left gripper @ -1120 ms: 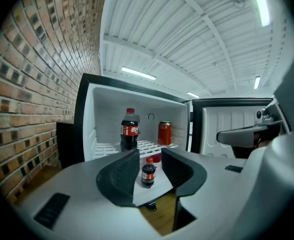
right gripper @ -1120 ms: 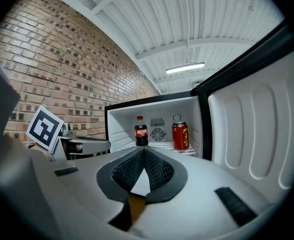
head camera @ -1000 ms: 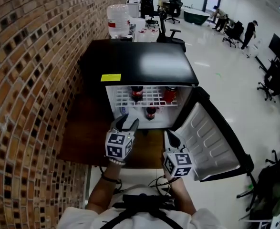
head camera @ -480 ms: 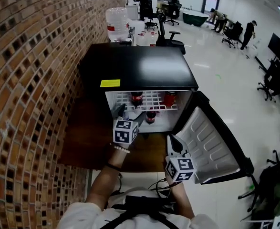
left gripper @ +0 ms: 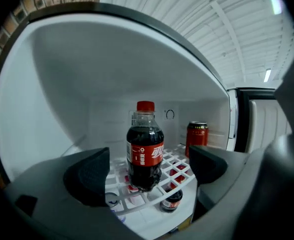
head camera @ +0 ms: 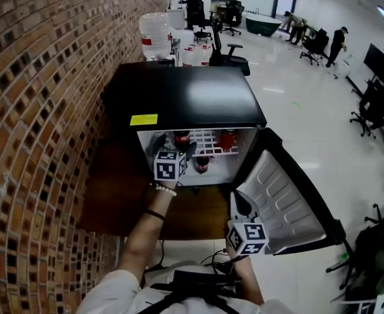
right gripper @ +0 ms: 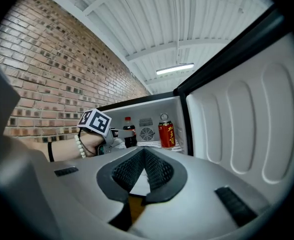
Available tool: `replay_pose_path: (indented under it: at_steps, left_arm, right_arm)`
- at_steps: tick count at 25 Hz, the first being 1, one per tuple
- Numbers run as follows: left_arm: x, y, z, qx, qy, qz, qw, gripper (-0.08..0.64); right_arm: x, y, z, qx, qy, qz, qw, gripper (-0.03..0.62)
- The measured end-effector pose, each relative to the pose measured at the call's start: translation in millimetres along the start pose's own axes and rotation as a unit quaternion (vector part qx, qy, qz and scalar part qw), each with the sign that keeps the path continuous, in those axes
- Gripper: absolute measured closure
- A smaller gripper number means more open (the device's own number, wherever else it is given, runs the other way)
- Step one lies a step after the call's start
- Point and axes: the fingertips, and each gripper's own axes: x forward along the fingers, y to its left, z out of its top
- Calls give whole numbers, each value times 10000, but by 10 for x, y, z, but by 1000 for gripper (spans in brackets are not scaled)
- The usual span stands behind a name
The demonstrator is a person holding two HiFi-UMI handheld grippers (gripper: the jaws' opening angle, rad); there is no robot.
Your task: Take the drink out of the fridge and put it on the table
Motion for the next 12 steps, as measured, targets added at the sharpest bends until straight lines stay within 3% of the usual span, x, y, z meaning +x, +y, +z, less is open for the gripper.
replay_pose_path:
  at_steps: [12]
  left_arm:
    - [264, 64, 103, 153, -27, 91, 9998, 83]
  right_arm:
    - [-2, -120, -7, 37, -2, -68, 10000, 581]
